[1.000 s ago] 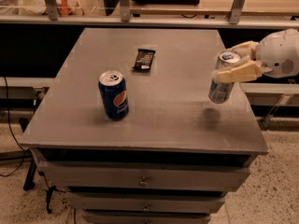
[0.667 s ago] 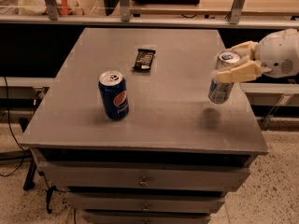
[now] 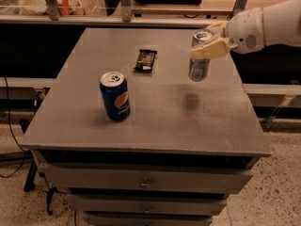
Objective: Move redbull can near rxbar chocolate
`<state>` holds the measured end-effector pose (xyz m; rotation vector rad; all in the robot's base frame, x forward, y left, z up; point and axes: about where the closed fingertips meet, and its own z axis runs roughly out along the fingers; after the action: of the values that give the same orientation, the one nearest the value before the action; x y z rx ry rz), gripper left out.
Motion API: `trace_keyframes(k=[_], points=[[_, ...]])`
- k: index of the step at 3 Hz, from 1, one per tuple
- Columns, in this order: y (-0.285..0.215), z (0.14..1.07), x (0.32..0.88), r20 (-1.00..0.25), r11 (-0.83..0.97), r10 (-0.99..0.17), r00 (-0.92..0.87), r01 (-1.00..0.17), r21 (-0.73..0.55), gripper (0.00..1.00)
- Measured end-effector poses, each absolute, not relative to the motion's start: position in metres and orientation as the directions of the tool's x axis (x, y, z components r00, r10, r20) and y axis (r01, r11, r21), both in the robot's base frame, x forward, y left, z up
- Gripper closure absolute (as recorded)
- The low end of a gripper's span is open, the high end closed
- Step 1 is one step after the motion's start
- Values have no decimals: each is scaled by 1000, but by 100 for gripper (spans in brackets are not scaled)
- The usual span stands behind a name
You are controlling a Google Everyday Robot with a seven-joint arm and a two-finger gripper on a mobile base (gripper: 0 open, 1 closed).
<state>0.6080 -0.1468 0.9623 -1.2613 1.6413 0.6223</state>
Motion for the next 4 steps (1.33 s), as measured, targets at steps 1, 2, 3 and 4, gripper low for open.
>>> trace_keyframes(k=[1,2,3,4], points=[[-122,965,647,-903,364,-429,-6,-916,-166,100],[-103,967,678,-914,392,-405,7,-902,-180,100],[-87,968,697,-922,428,-386,7,-884,-186,100],[-73,963,711,-926,460,-378,-12,-870,-177,100]])
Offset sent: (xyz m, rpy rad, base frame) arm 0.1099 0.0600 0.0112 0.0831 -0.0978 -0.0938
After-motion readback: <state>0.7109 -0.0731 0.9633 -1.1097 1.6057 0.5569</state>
